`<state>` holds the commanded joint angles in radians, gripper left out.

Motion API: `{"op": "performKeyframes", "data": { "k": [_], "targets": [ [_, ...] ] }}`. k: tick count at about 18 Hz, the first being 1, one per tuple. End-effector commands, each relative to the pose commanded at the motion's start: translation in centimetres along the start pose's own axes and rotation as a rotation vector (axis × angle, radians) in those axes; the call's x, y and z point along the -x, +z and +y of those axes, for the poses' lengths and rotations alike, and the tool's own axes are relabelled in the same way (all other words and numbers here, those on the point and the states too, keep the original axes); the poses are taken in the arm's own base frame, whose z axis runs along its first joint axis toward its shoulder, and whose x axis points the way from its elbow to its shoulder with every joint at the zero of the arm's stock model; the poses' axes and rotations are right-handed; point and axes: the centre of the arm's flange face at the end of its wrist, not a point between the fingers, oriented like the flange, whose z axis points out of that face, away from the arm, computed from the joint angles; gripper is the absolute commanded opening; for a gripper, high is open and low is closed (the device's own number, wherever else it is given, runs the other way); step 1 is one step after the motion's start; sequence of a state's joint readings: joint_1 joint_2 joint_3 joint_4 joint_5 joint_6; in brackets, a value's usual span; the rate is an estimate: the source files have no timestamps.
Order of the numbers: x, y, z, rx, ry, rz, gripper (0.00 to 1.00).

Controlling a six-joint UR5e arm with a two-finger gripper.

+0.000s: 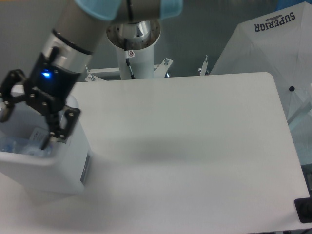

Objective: Place the trash in the trash can

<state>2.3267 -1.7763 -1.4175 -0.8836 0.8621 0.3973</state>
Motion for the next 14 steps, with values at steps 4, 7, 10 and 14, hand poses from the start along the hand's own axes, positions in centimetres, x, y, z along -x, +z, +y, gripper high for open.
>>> {"op": "performKeyframes", "data": {
  "k": [4, 7, 10, 14],
  "targets": [
    [6.7, -1.8, 1.0, -0.012, -0.041, -0.065, 1.00],
    [11.4, -2.4, 2.5, -0.005, -0.073, -0.101, 1.00],
    [15.7, -2.4, 4.4, 0.010, -0.111, -0.127, 1.00],
    [20.5, -3.1, 7.1, 0.023, -0.170, -0.155, 1.00]
  ]
}}
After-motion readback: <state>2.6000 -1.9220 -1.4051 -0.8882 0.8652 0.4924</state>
